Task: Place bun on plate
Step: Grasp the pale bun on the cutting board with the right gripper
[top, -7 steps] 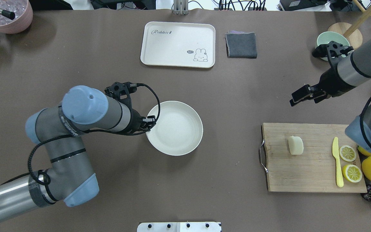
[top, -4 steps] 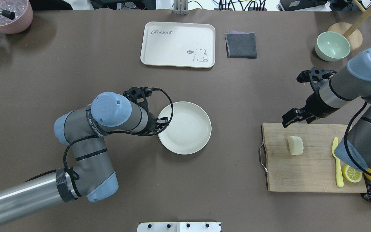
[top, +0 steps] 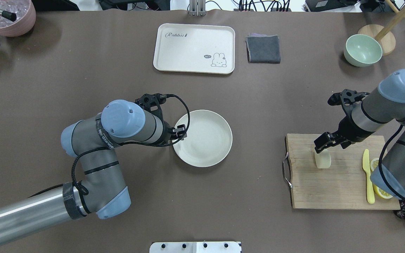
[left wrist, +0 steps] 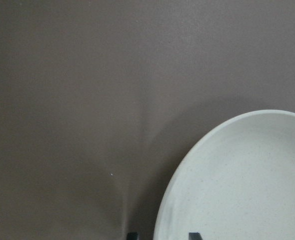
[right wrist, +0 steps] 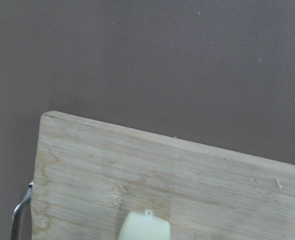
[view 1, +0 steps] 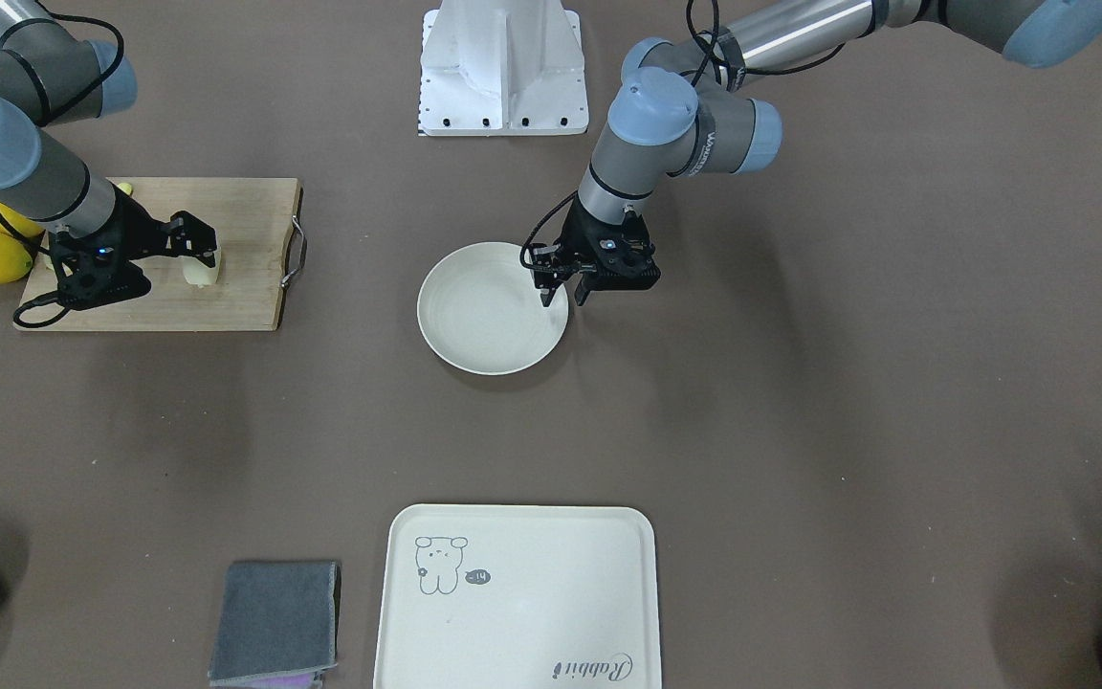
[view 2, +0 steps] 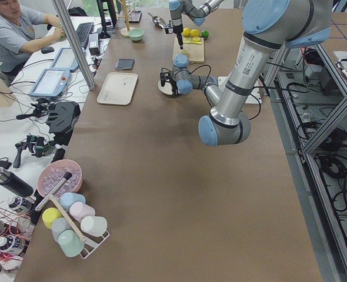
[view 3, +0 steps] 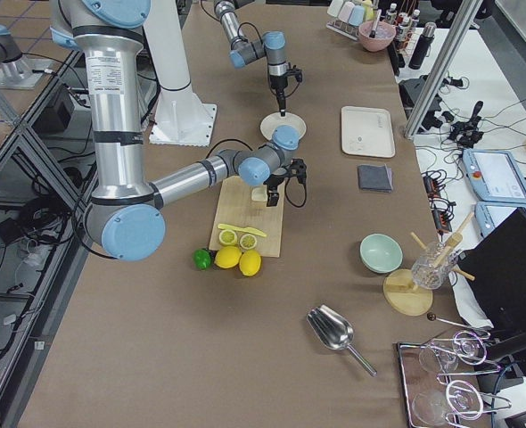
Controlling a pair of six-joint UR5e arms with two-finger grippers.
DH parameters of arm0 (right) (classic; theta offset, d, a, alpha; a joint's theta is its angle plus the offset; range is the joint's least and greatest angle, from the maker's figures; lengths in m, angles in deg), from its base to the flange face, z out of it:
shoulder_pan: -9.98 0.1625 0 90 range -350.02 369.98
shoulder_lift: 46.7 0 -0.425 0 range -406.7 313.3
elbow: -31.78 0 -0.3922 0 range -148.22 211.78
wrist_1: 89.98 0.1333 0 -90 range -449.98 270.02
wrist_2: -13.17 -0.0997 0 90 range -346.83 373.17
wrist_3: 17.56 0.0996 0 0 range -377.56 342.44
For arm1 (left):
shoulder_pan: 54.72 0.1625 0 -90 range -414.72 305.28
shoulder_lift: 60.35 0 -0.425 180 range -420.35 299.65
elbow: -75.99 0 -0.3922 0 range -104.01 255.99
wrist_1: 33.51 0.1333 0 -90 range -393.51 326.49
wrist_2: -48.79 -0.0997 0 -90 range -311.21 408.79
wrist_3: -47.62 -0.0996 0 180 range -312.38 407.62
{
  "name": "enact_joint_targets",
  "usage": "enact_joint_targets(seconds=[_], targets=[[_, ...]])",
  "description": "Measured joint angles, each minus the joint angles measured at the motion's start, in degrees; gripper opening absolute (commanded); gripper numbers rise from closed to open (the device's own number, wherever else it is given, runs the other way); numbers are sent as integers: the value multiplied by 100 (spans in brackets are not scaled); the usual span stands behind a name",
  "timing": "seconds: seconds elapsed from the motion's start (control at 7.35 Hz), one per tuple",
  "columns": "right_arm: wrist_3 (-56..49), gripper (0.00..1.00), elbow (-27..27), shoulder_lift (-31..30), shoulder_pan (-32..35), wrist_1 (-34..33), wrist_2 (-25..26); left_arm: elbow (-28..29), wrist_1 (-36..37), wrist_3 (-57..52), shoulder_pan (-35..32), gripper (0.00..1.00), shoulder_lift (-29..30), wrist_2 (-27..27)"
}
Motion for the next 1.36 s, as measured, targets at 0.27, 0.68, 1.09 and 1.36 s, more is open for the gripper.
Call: enact_joint_targets(seconds=[0.27,0.68,1.09,1.36], targets=[[320,92,1,6,-115,8,17,-4,3,3,0,97,-8,-40],[667,7,-28,-128,-300,303,240,-9,3,-10,-12,96,-34,-51],[701,9,65,-78,-319,338,249,-19,3,-9,-16,96,-47,-56],[760,14,173,276,-333,282,253,-121,3,-32,-145,93,-114,-53]])
